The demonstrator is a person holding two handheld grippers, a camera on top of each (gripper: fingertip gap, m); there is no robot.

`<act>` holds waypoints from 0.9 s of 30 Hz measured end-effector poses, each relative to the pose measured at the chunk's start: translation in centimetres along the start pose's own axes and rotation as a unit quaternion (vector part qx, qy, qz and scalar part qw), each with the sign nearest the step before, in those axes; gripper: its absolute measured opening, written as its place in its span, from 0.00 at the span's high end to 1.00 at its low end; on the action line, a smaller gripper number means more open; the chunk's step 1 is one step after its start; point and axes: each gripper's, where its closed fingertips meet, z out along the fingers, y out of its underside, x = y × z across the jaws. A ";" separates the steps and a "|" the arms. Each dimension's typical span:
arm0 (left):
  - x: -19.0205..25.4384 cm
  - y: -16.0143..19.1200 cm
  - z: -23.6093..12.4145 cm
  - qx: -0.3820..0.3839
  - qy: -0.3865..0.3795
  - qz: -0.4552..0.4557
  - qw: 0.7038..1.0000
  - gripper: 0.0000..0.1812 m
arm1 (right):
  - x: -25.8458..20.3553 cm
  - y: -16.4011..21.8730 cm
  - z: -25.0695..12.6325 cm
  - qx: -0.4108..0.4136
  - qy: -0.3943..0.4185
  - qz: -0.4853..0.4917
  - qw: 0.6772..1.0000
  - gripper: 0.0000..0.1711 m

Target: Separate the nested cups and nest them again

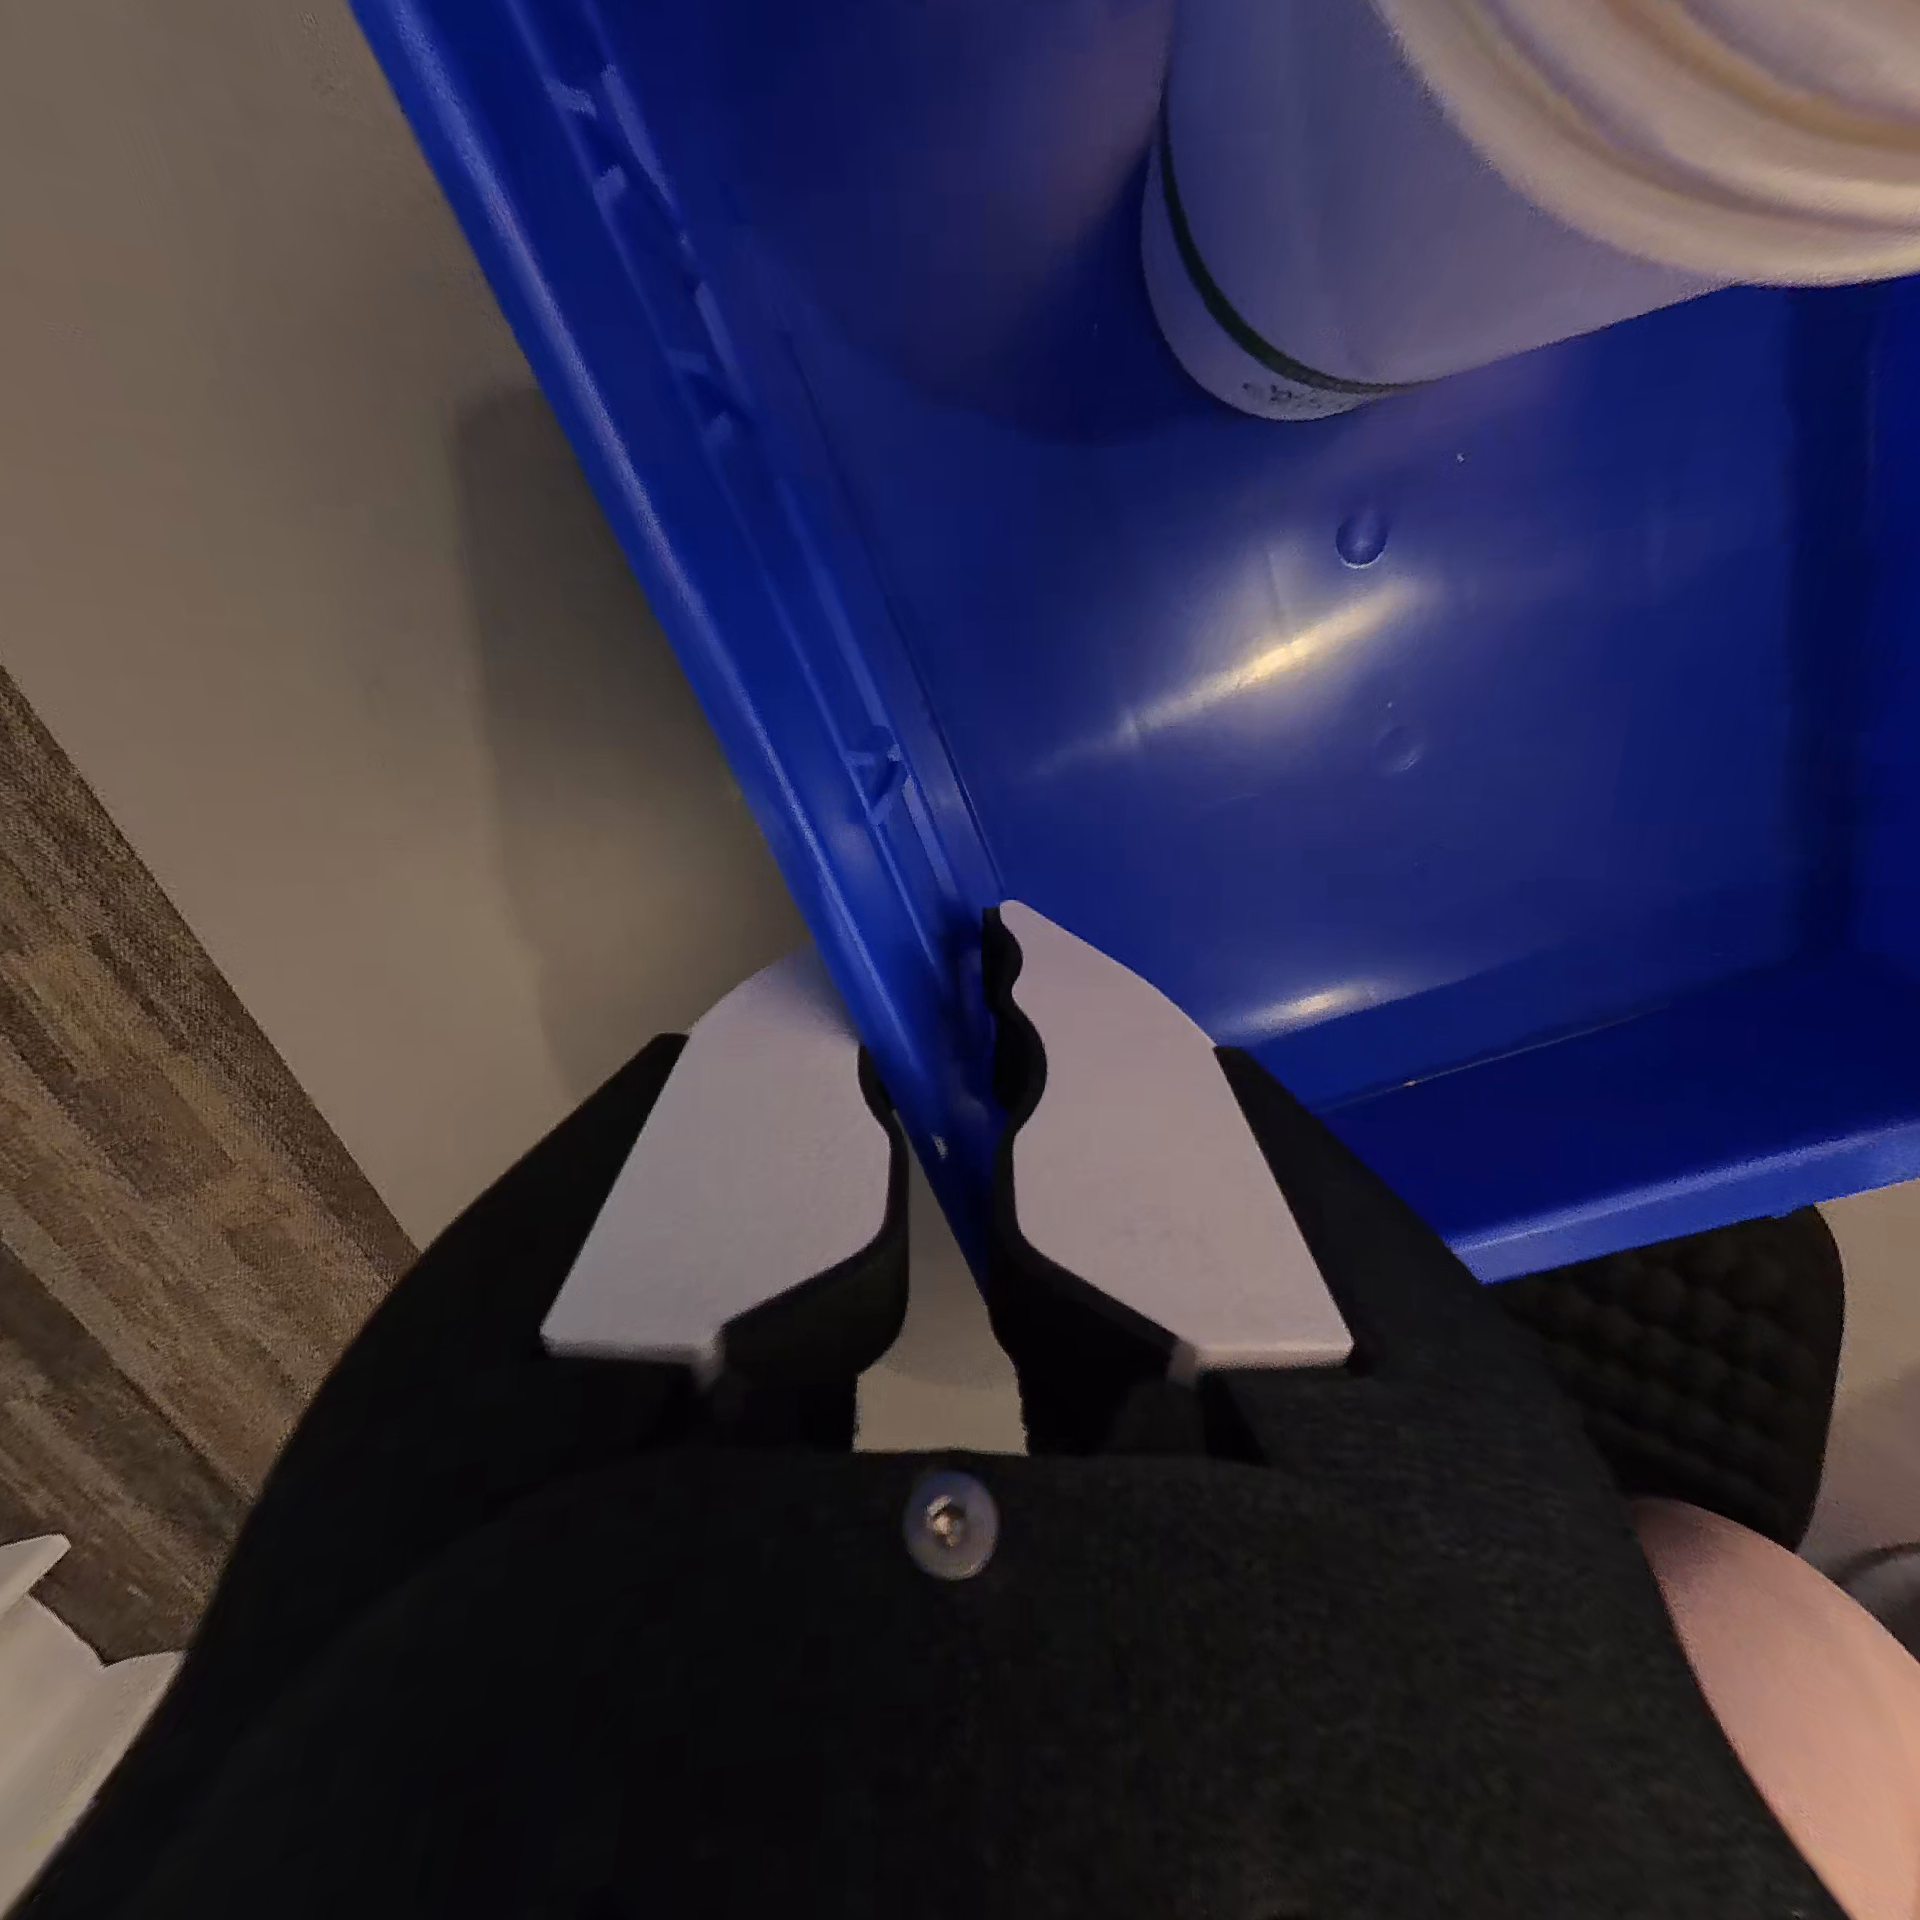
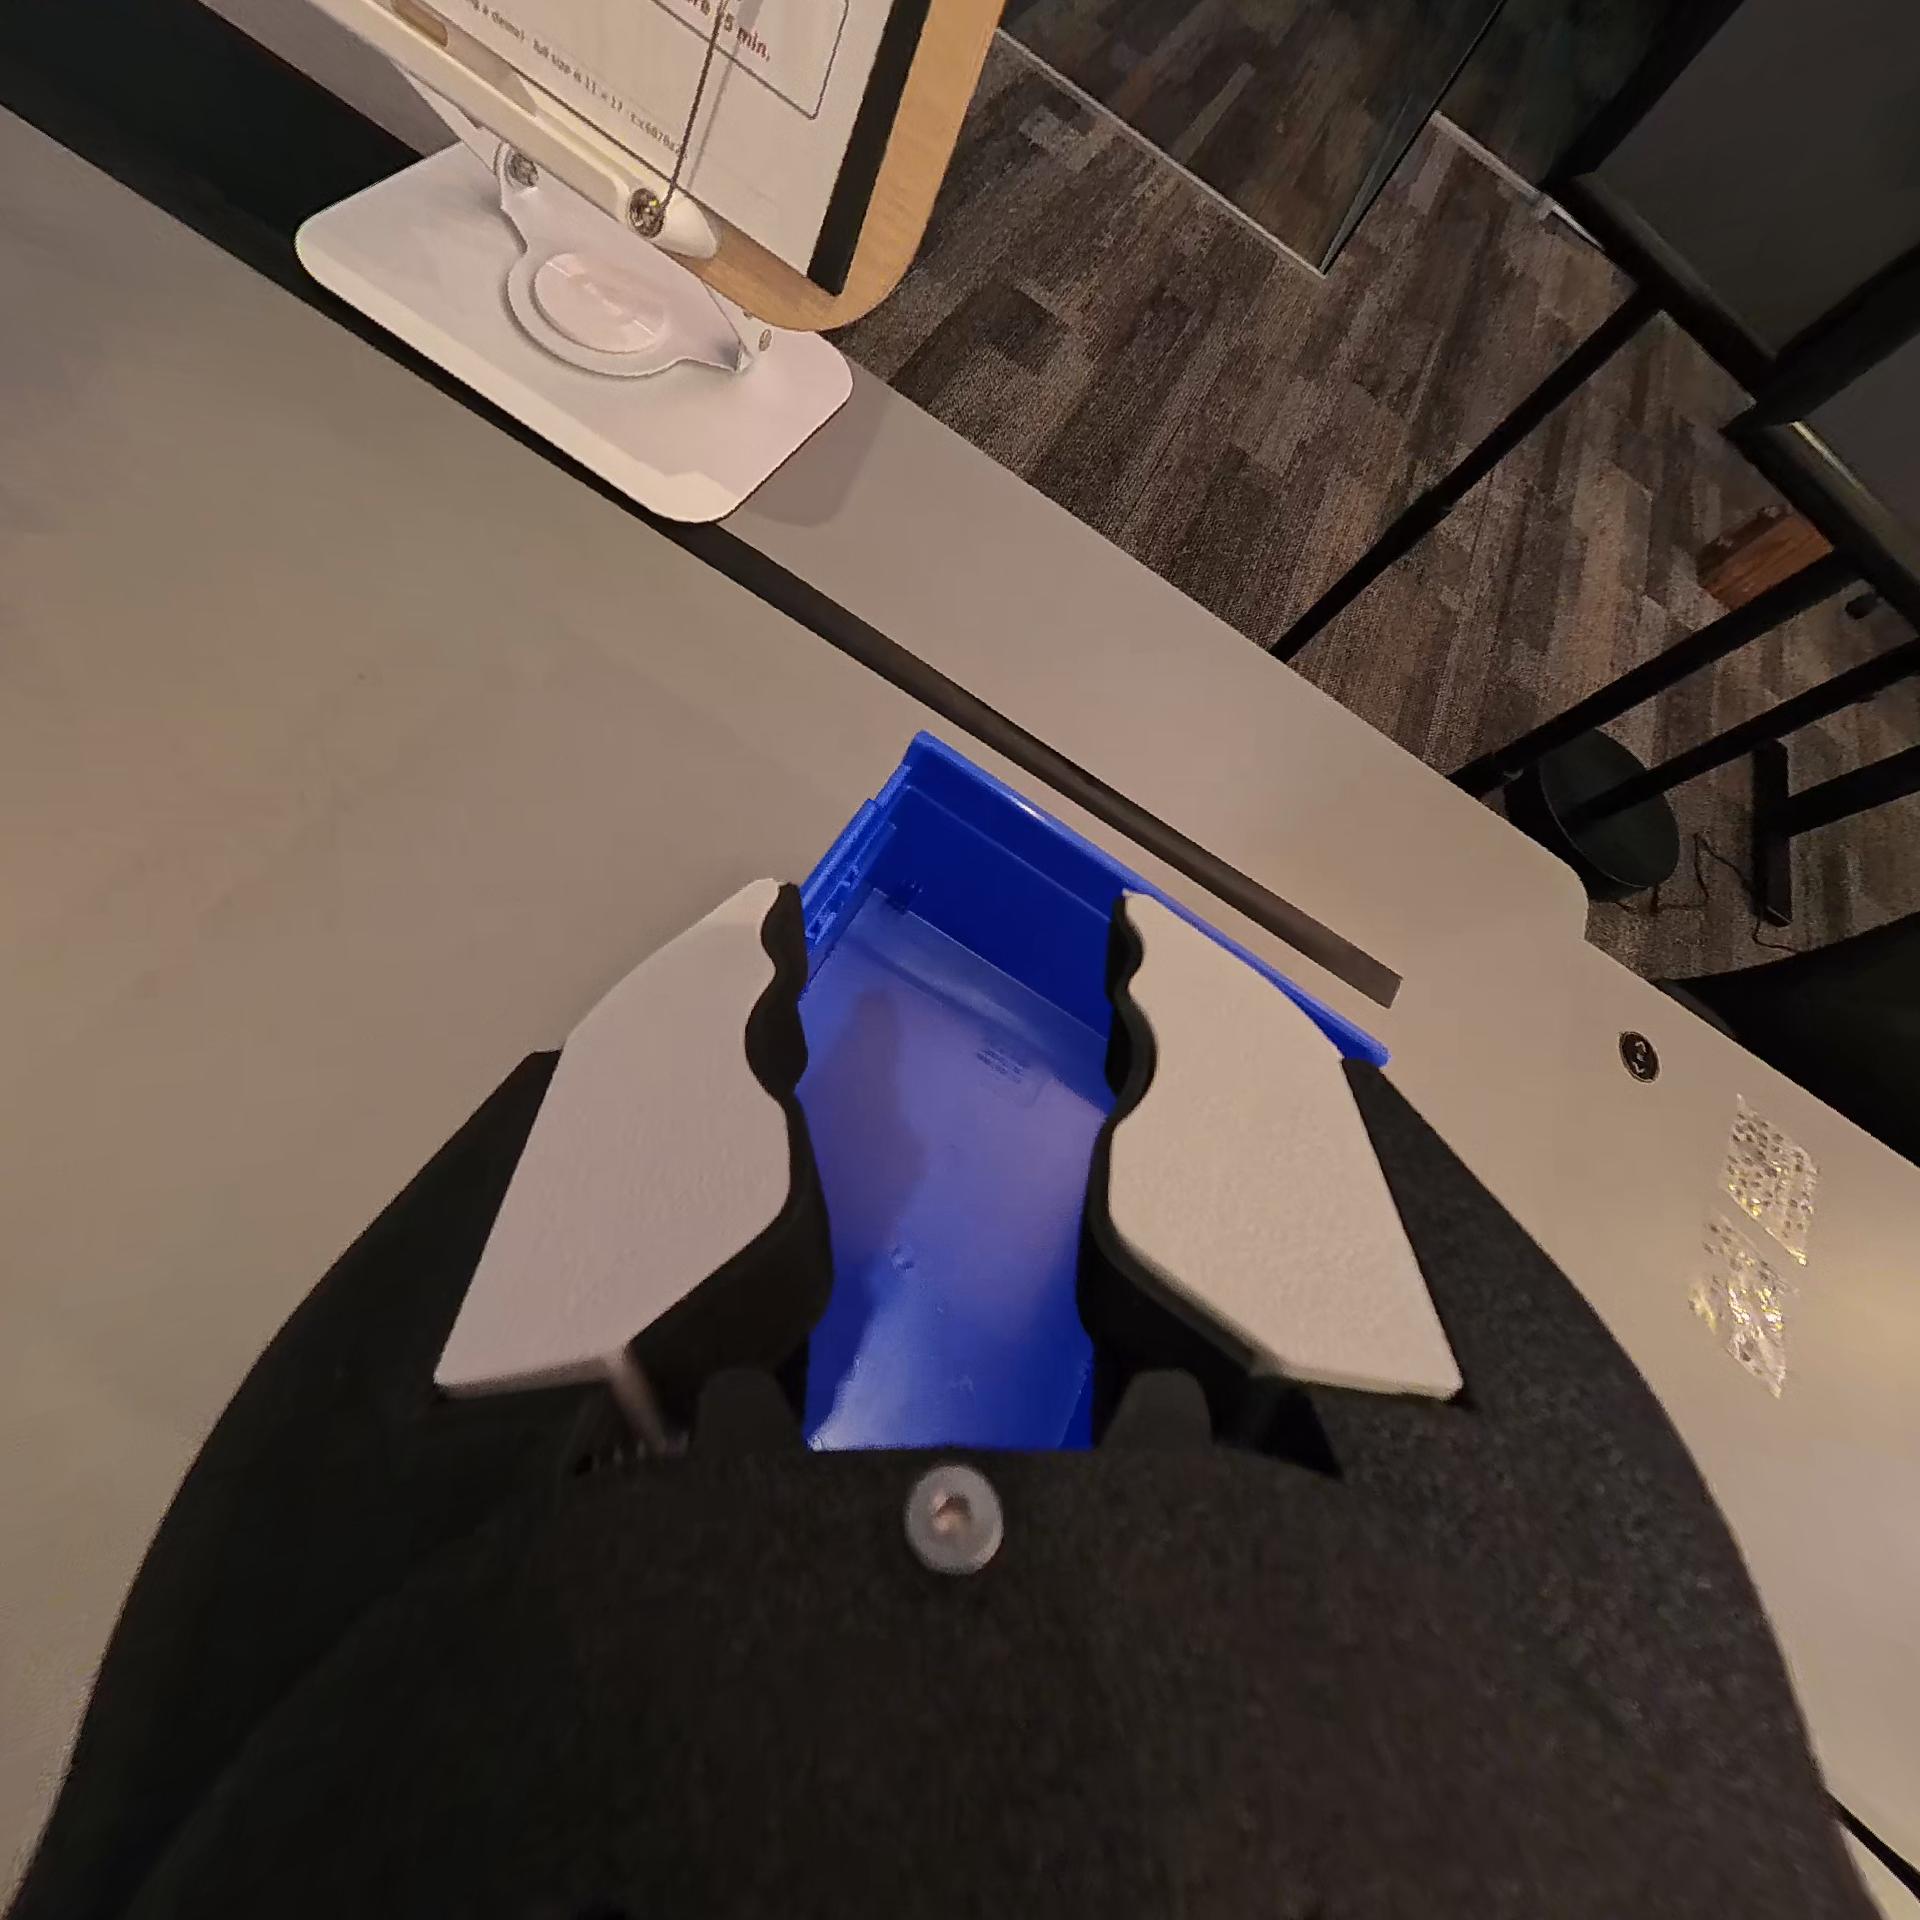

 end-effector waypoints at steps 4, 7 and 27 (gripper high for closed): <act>0.1 0.0 0.0 0.003 0.003 0.003 1.000 0.94 | -0.4 0.0 0.5 -0.008 0.001 -0.012 1.000 0.68; 0.2 -0.1 0.0 0.008 0.014 0.012 1.000 0.94 | -0.6 0.2 0.8 -0.015 0.000 -0.016 1.000 0.68; 1.9 -7.4 -16.3 0.459 -0.085 0.033 0.884 0.62 | -1.2 0.6 1.7 -0.031 -0.009 -0.026 0.999 0.68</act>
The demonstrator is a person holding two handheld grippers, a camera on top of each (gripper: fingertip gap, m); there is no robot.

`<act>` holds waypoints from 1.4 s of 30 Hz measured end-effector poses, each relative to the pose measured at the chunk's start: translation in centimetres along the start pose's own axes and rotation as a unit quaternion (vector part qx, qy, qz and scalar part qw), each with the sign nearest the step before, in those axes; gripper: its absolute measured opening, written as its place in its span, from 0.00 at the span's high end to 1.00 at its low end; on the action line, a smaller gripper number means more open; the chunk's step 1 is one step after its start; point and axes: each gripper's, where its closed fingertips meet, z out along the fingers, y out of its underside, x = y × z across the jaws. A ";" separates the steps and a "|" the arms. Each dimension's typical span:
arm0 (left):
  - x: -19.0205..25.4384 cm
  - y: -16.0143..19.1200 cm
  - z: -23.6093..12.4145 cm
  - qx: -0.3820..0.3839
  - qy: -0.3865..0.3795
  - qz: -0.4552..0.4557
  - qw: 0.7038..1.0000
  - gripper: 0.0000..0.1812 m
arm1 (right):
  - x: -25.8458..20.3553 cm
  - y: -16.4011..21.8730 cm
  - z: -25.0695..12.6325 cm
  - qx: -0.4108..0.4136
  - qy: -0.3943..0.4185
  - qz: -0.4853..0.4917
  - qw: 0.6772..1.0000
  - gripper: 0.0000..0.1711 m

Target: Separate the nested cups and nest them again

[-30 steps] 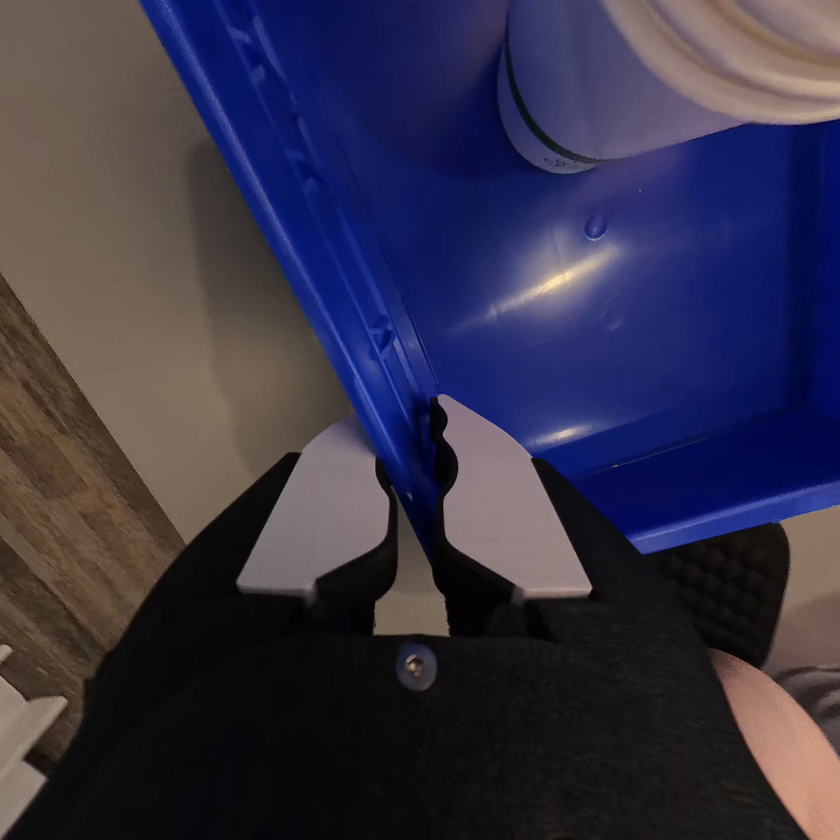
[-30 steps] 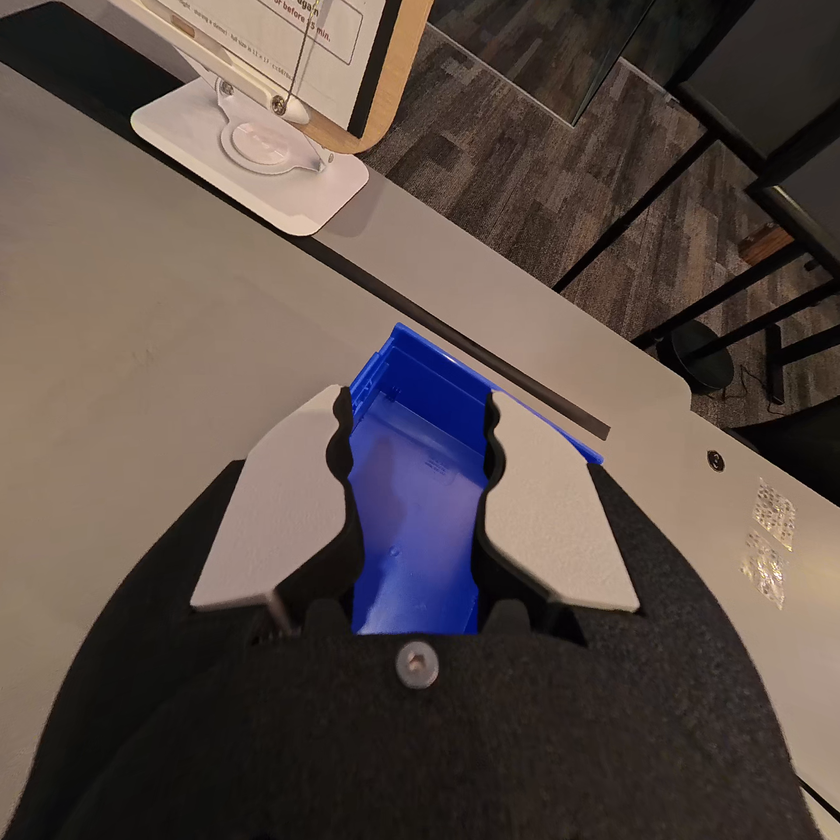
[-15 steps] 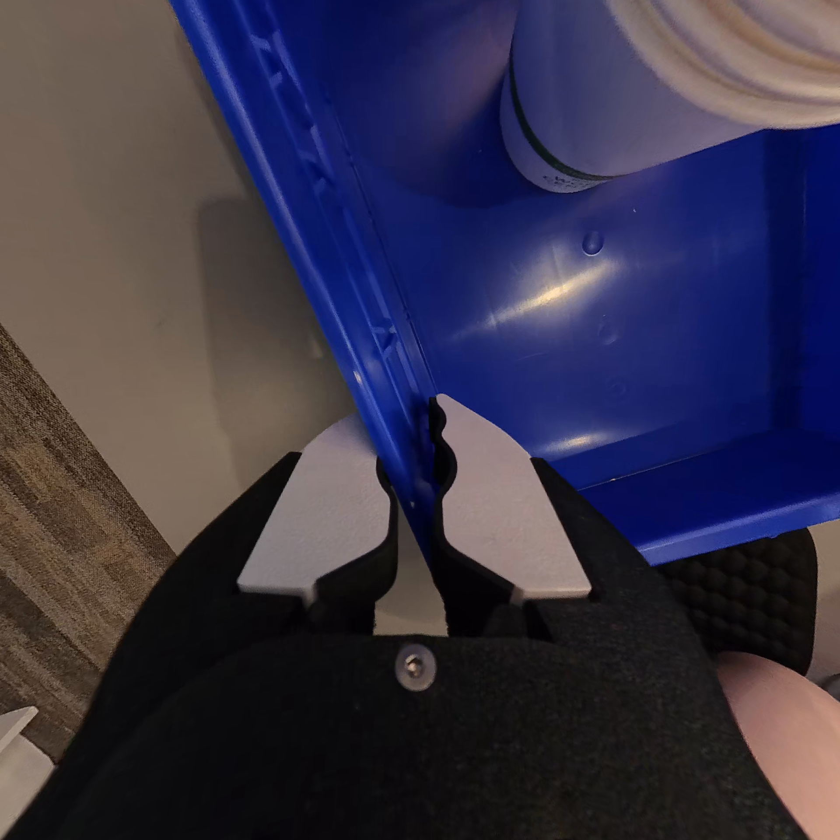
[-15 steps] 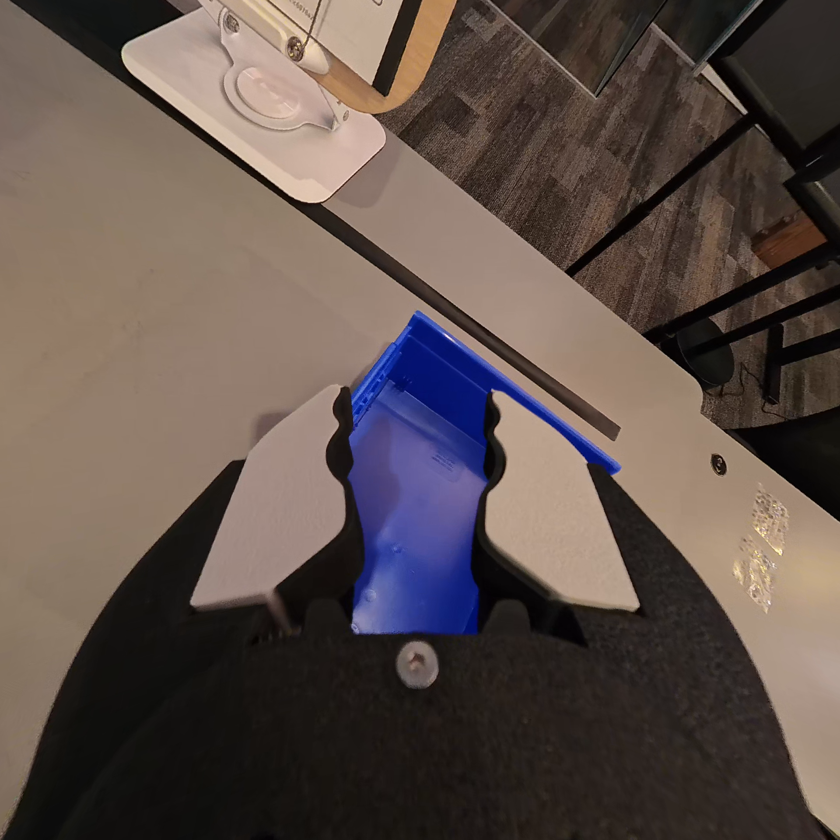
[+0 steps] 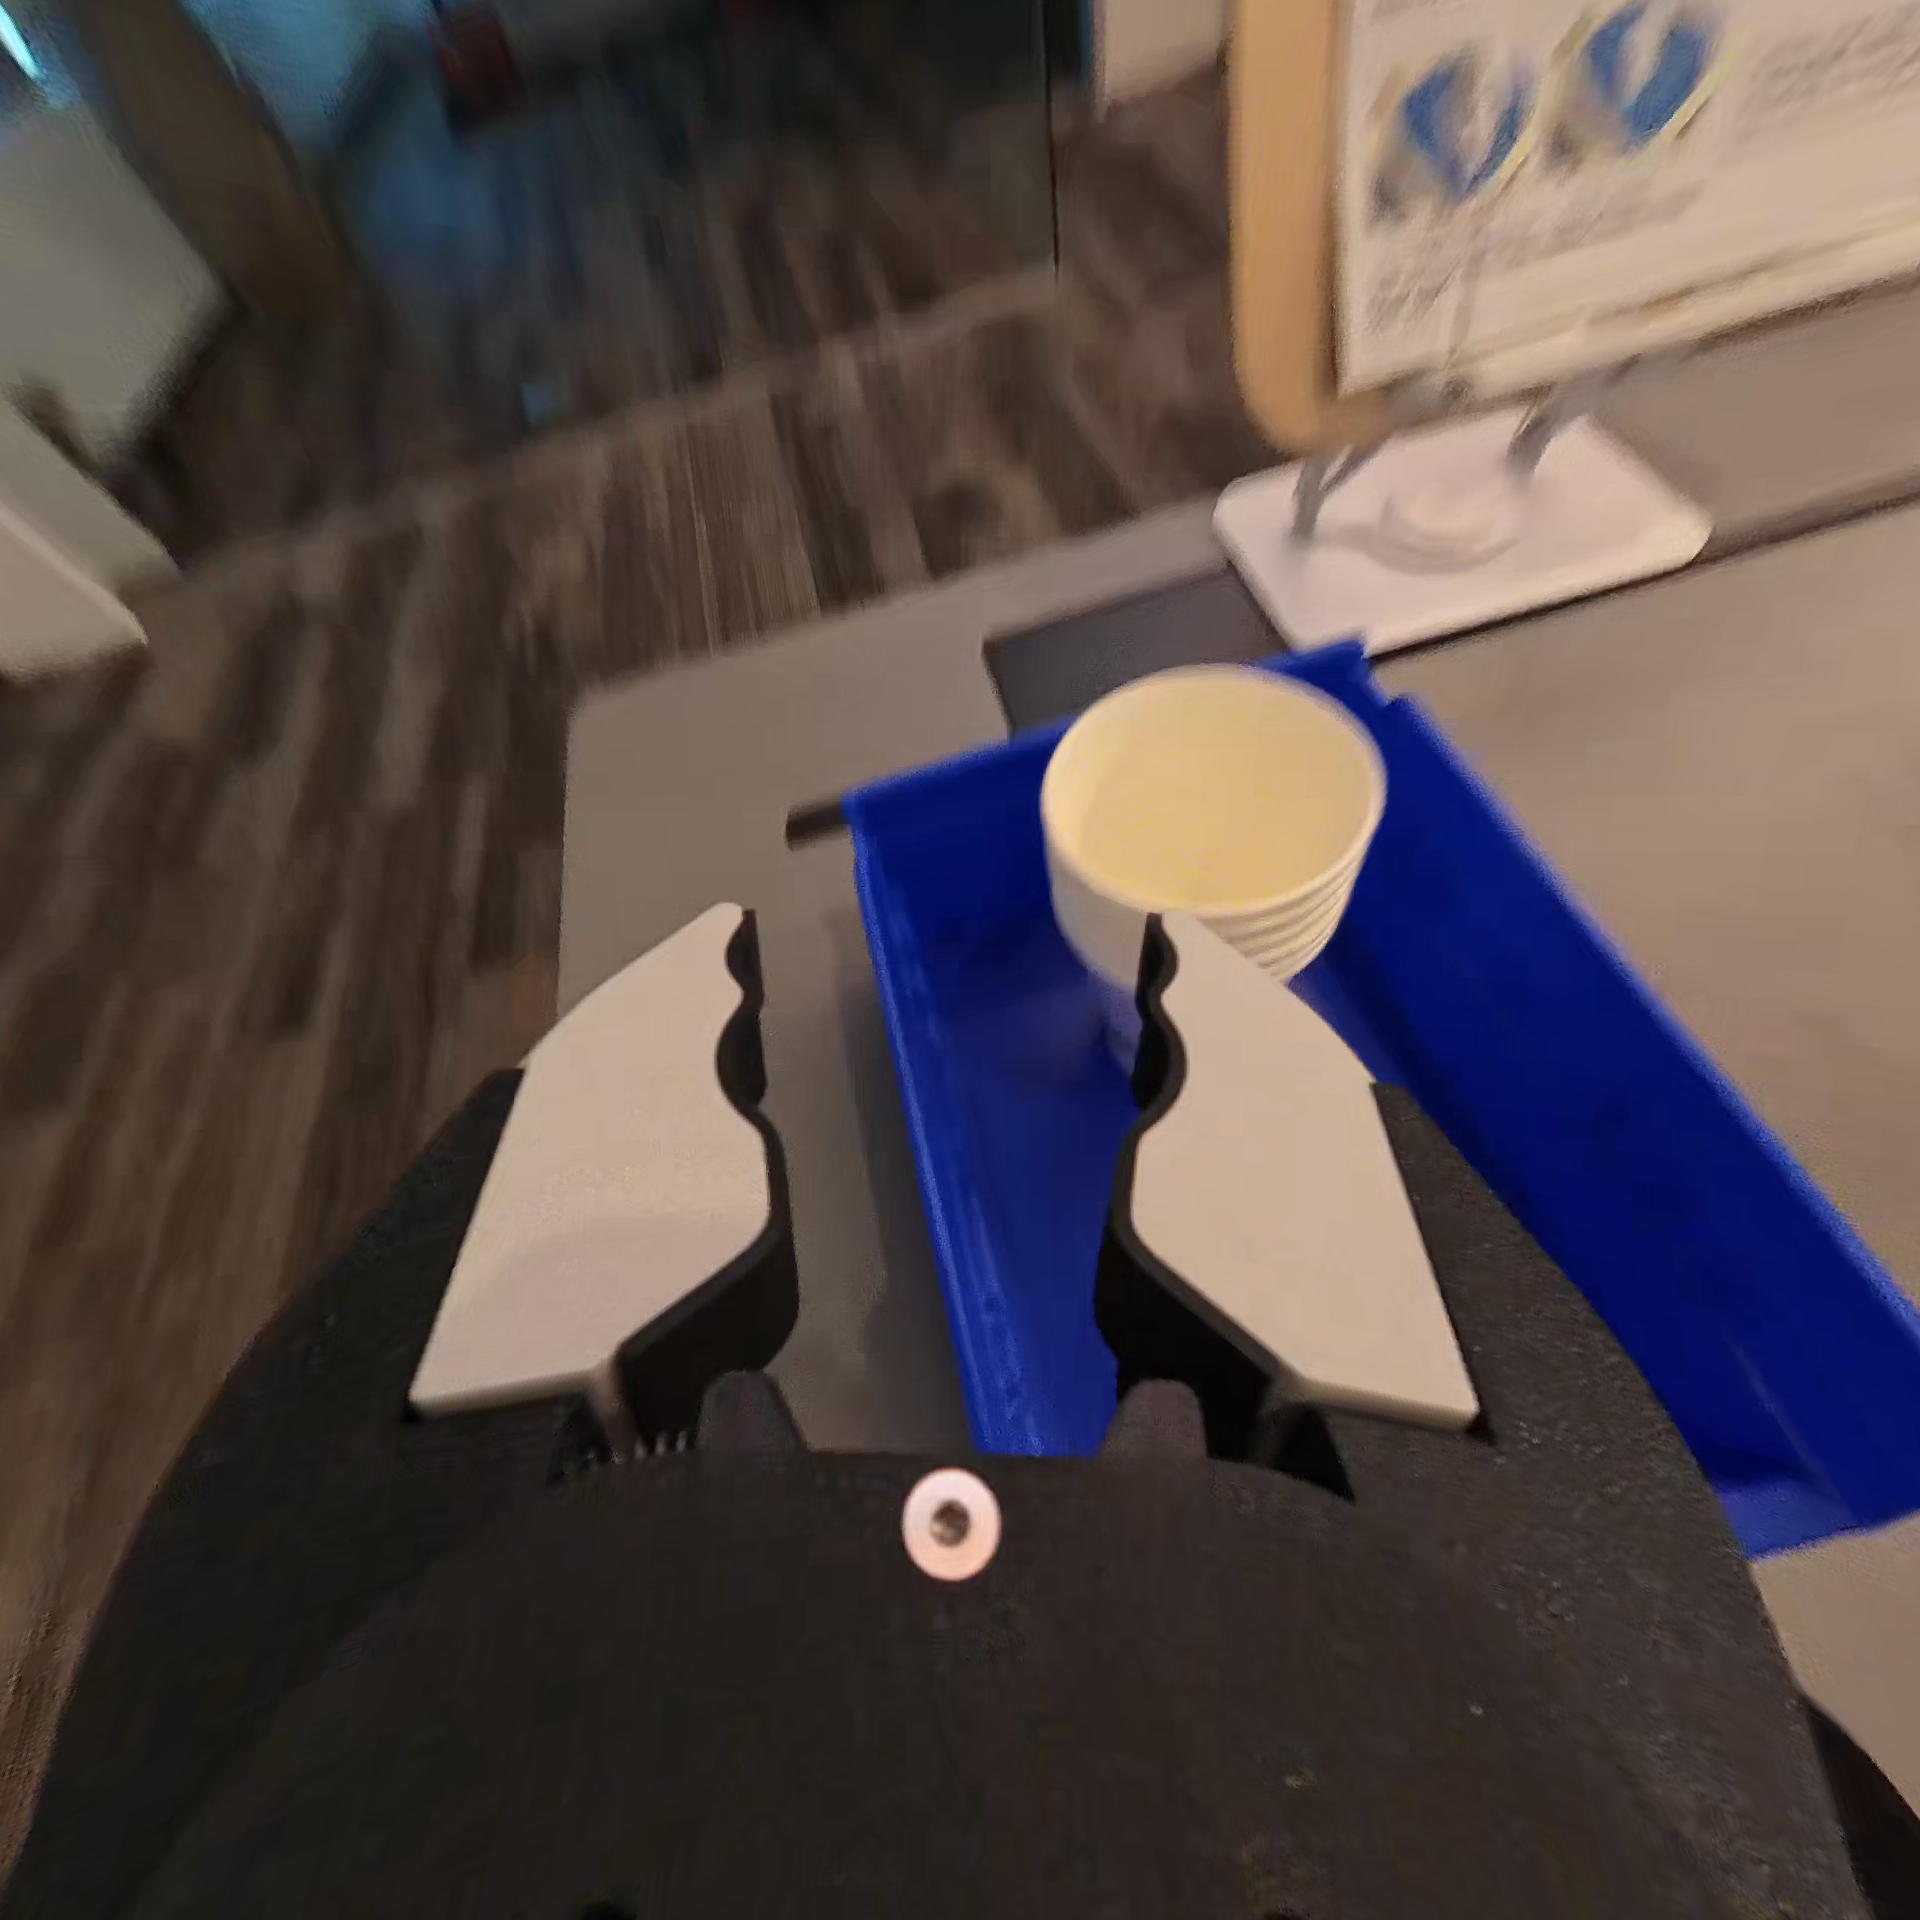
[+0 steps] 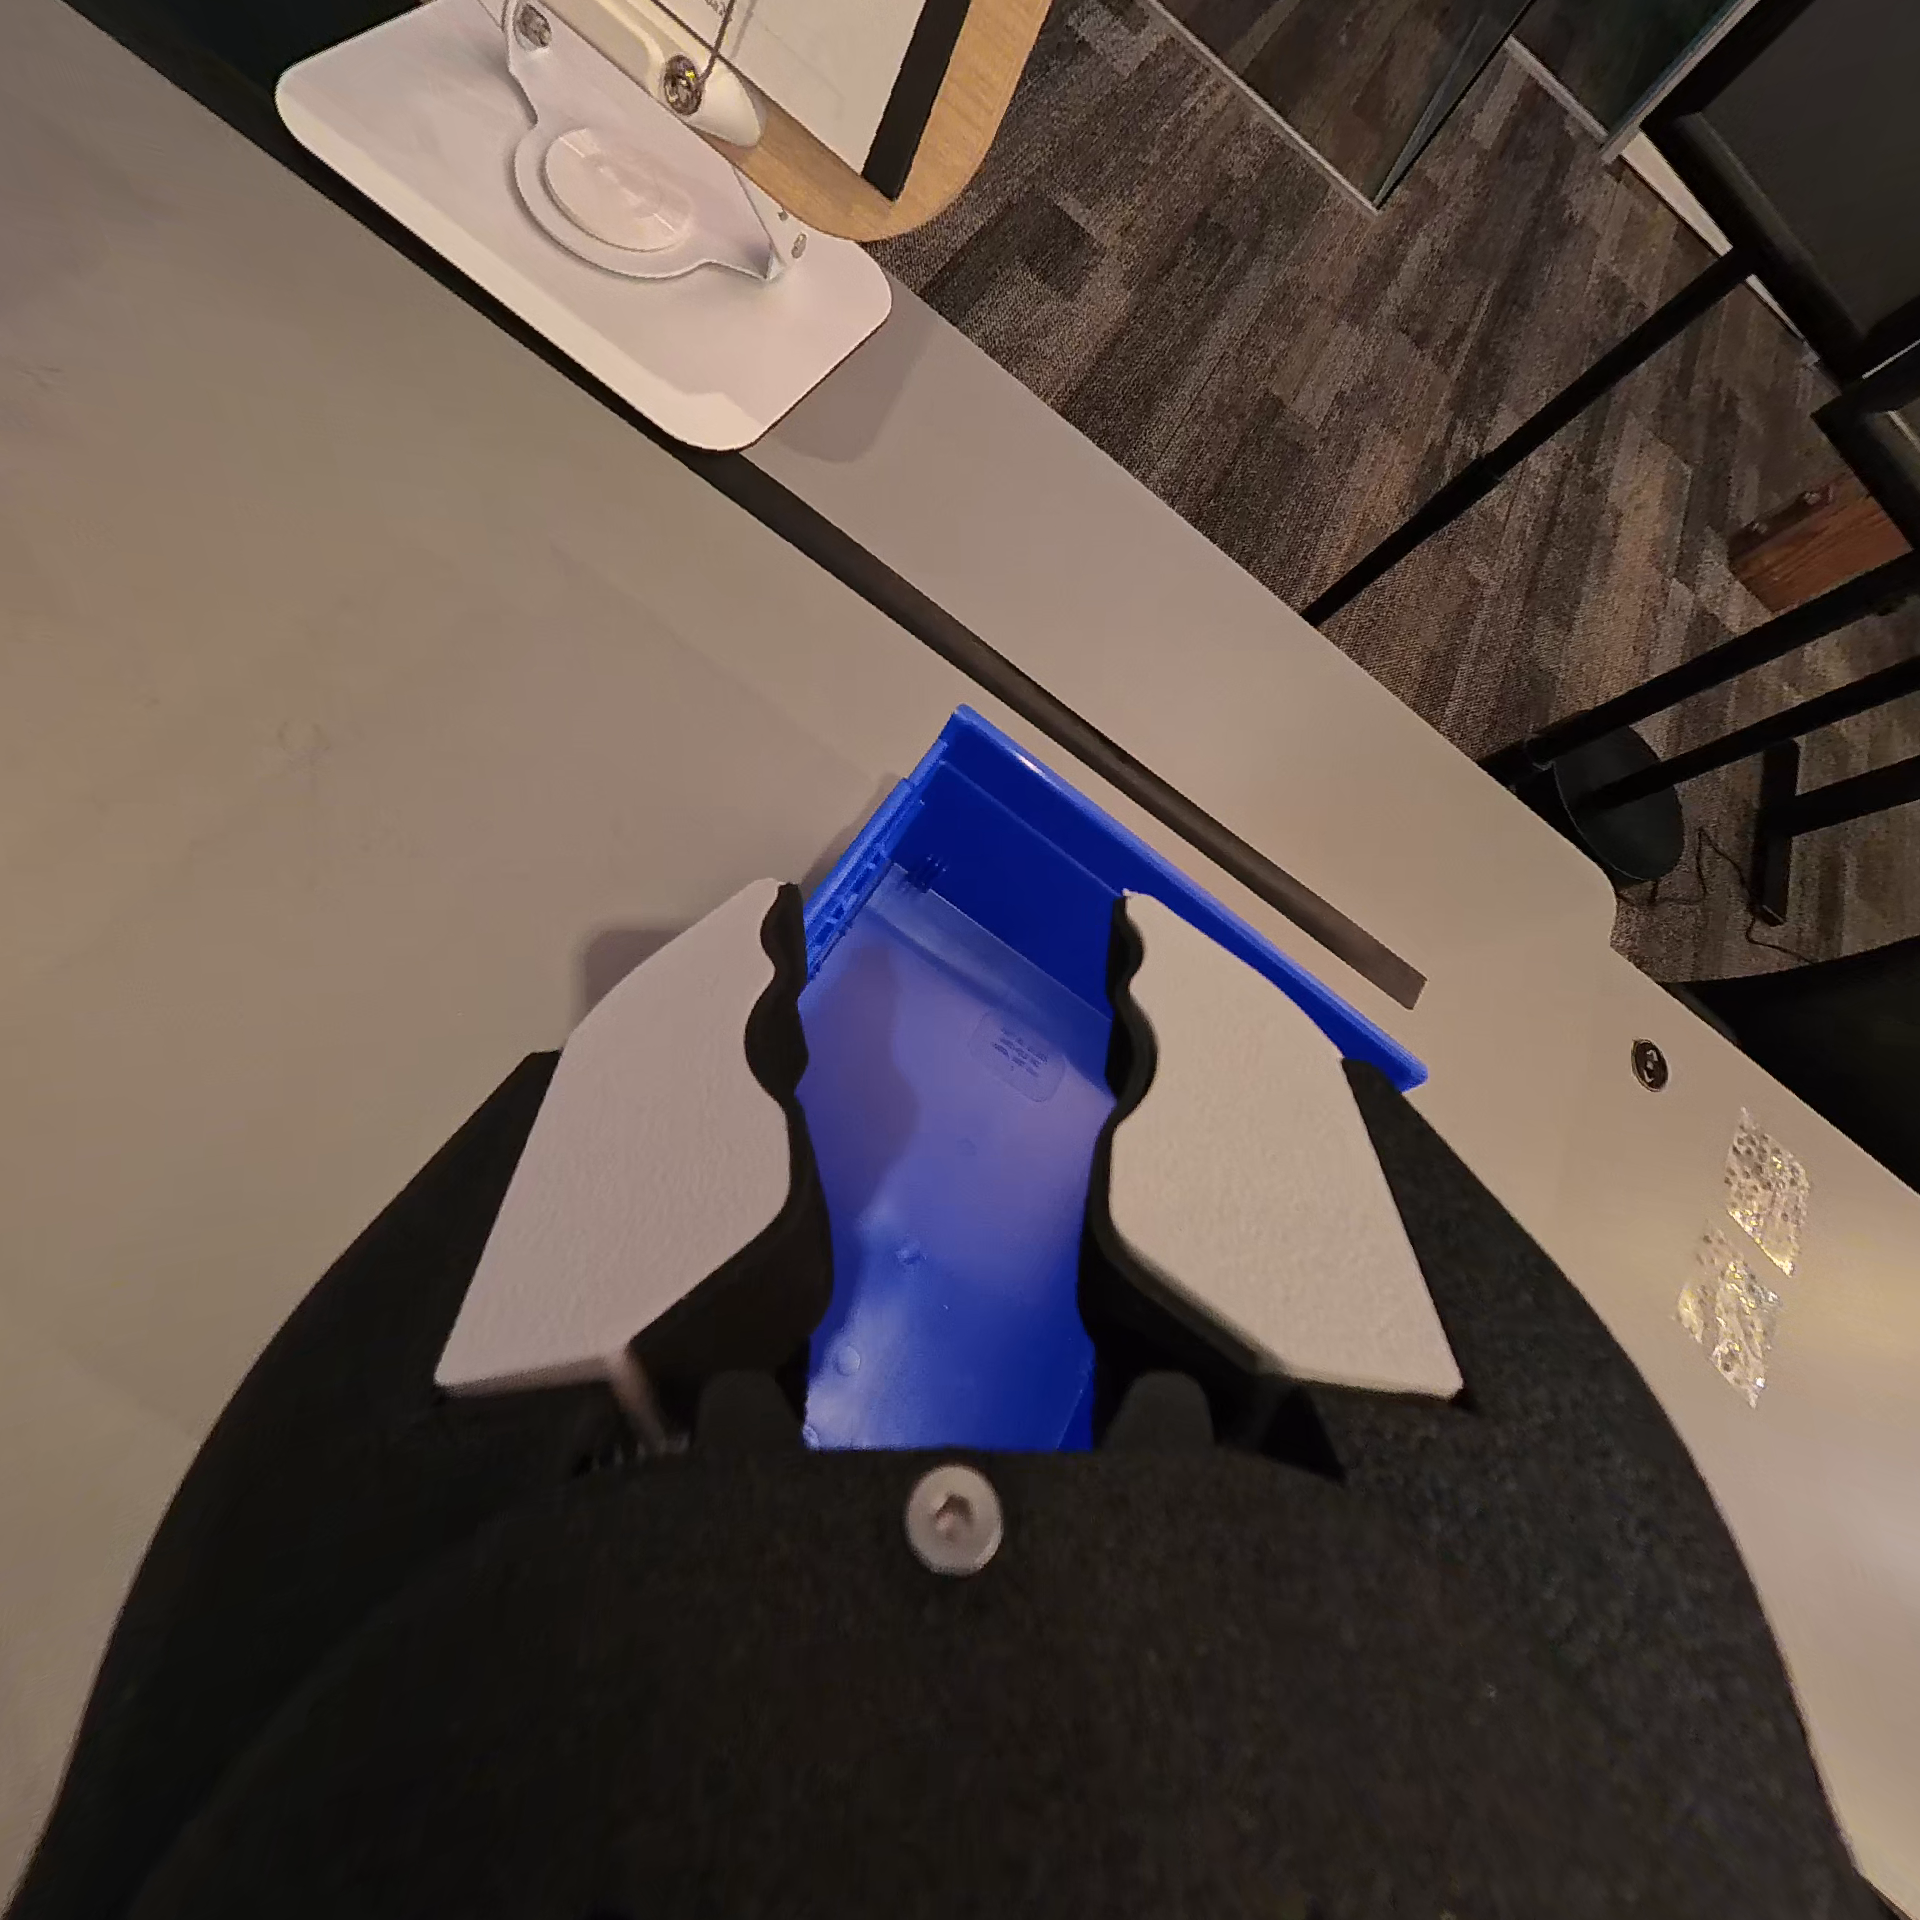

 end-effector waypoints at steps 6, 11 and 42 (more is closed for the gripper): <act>2.6 -1.6 1.6 0.062 0.007 0.031 0.998 0.56 | -0.2 0.0 0.1 0.002 -0.011 0.001 1.000 0.68; 3.1 -5.0 -0.6 0.160 0.039 -0.073 0.984 0.56 | 0.4 0.0 -0.8 0.019 -0.017 0.015 1.000 0.68; 11.0 6.4 2.7 0.055 0.022 -0.028 0.998 0.55 | 4.6 -3.2 -4.8 0.308 -0.036 0.064 0.949 0.49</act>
